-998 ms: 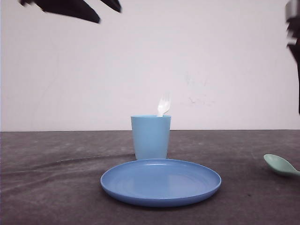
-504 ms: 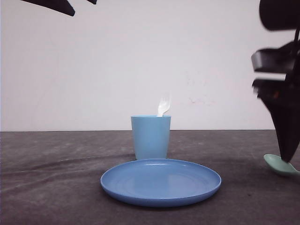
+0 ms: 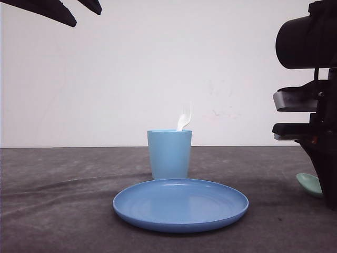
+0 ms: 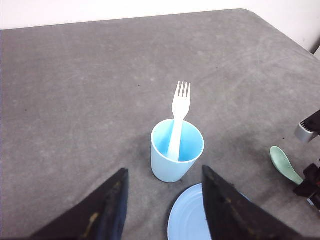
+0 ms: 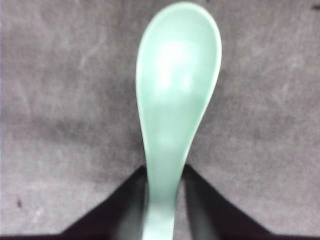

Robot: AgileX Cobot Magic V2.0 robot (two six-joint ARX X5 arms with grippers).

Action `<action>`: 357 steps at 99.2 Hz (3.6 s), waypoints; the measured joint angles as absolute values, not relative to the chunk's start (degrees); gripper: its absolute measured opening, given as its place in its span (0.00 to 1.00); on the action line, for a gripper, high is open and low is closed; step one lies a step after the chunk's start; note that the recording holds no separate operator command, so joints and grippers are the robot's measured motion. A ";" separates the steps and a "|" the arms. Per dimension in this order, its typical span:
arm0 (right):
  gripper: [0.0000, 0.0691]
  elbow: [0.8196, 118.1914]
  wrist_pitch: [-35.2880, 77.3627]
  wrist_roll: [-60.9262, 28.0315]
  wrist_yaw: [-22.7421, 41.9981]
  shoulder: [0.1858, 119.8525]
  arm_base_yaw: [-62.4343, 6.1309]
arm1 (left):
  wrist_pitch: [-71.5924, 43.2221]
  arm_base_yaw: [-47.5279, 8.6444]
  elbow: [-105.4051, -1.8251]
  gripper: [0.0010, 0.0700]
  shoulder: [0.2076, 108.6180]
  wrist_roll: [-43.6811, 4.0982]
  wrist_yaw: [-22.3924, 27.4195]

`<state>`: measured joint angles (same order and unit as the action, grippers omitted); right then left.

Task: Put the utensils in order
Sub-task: 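Lower the right gripper onto the mint-green spoon and grasp it, then carry the spoon with the right gripper and release it into the cup, then lower the right gripper around the blue cup and grasp it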

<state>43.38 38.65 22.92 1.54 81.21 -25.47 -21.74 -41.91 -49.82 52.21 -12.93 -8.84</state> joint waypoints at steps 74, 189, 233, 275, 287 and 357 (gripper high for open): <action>0.12 53.91 35.27 19.99 1.74 68.90 -27.81 | -21.71 -41.91 -49.82 0.38 52.18 -12.93 -8.84; 0.12 60.40 -6.76 9.21 6.11 97.10 -40.99 | -23.86 -41.91 -49.82 0.38 52.16 -13.76 -8.84; 0.45 60.38 -4.34 11.00 6.02 97.41 -41.10 | -23.86 -41.91 -49.82 0.38 52.16 -13.78 -8.84; 0.56 60.40 9.37 11.31 6.00 80.71 -44.03 | -23.84 -41.91 -49.82 0.38 52.16 -13.78 -8.84; 0.87 60.40 16.80 12.88 6.00 76.09 -45.32 | -23.84 -41.91 -49.82 0.38 52.16 -13.76 -8.84; 0.98 60.40 27.86 25.61 6.00 87.39 -46.44 | -24.10 -41.91 -49.82 0.38 52.16 -13.76 -8.84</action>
<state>60.40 27.86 25.61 6.00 87.39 -46.44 -24.10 -41.91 -49.82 52.16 -13.76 -8.84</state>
